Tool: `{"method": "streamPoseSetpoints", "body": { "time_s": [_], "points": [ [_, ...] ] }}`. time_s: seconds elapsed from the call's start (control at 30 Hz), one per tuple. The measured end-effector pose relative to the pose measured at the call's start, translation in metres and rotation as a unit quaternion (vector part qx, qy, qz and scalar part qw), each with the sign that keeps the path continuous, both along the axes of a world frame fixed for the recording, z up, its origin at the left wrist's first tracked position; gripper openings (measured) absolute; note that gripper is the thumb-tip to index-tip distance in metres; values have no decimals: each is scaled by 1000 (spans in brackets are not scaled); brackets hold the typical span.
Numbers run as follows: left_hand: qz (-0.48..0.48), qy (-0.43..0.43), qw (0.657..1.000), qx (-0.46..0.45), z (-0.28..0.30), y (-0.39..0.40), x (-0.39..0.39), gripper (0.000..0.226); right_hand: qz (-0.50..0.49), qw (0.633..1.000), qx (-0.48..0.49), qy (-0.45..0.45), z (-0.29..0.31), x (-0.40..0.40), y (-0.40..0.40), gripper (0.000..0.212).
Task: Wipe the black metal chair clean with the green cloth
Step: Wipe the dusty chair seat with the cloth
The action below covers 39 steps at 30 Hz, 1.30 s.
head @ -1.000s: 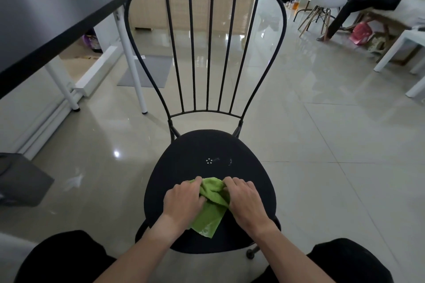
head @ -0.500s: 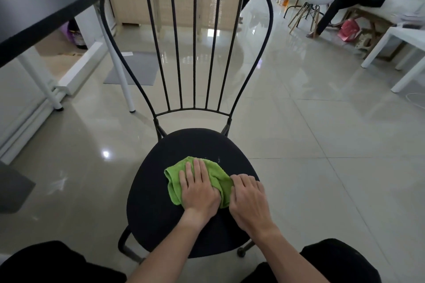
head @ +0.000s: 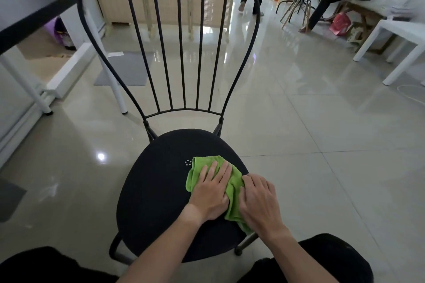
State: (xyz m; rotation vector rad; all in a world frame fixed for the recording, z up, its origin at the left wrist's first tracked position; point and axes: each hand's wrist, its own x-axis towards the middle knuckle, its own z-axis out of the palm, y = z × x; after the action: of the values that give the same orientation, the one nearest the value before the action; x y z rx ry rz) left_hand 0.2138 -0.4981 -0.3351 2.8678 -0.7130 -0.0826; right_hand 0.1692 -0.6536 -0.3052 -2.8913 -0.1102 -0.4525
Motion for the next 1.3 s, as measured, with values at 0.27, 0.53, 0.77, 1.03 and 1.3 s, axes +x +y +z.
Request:
{"method": "streamPoseSetpoints", "body": {
  "time_s": [0.27, 0.53, 0.77, 1.03, 1.3],
  "points": [
    [-50, -22, 998, -14, 1, 27, -72, 67, -1, 1000, 23, 9, 0, -18, 9, 27],
    [-42, 0, 999, -25, -6, 38, -140, 65, 19, 1000, 3, 17, 5, -35, 18, 32],
    [-55, 18, 993, -100, -3, 72, -169, 61, 79, 997, -4, 19, 3, -50, 31, 29],
    [104, 130, 895, -414, 30, 94, -164, 34, 137, 989, 24, 57, 7, -59, 58, 21],
    [305, 187, 717, -599, 58, 93, -140, 23, 180, 977, 96, 65, 20, -72, 59, 22]
  ]
}}
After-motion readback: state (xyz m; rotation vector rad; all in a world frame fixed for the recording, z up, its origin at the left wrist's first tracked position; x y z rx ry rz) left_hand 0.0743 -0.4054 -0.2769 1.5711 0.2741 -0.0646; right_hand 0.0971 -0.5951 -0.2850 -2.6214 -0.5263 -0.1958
